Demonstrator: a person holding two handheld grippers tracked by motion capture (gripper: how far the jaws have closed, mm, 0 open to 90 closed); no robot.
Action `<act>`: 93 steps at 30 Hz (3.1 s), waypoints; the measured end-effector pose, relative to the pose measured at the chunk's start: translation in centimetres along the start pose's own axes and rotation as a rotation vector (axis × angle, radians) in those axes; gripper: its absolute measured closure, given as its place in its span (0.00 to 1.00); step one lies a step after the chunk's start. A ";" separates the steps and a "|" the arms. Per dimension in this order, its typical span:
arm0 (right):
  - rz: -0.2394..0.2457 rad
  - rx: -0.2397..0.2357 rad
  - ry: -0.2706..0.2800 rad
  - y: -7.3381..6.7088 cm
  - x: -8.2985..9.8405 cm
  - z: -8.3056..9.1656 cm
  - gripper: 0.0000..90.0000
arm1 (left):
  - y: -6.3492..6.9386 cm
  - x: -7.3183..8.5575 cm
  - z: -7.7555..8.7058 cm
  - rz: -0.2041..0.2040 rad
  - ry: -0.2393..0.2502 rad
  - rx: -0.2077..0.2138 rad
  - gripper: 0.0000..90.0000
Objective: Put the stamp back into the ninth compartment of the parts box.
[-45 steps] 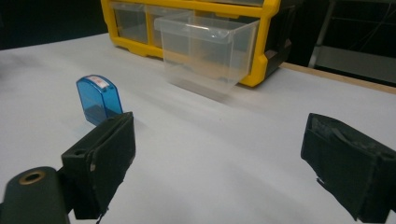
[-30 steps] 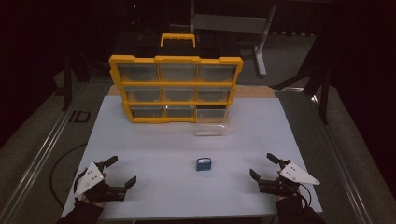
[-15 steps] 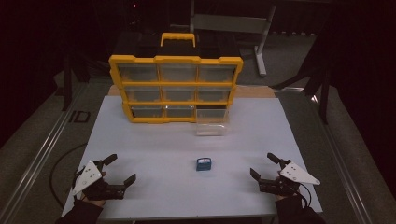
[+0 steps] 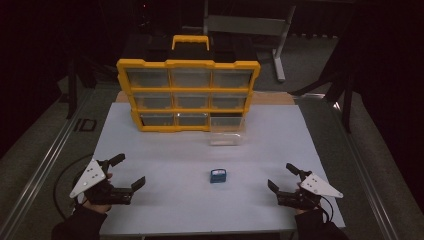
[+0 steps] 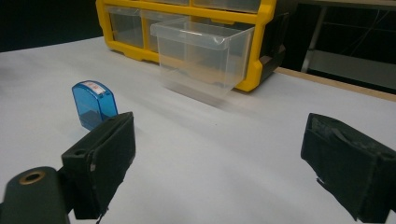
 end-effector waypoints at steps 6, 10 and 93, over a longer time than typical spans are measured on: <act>-0.002 -0.003 0.001 0.0 0.0 0.0 0.11 | 0.7 -1.3 -0.6 -0.013 -0.007 0.028 0.00; -0.006 -0.006 -0.001 -0.1 0.0 0.0 0.11 | 1.3 -2.3 -1.3 -0.016 -0.007 0.061 0.00; -0.012 -0.058 -0.007 -0.5 0.3 -0.4 0.11 | 10.5 1.6 -19.4 -0.192 -0.382 0.424 0.20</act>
Point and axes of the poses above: each handheld gripper's, and its own axes: z roughly backward along the jaws, x roughly out of its underside, y roughly to its right, the point moved 7 cm from there along -z, roughly forward along the jaws, and after that the axes turned 7 degrees about -y, right-handed, at the moved point
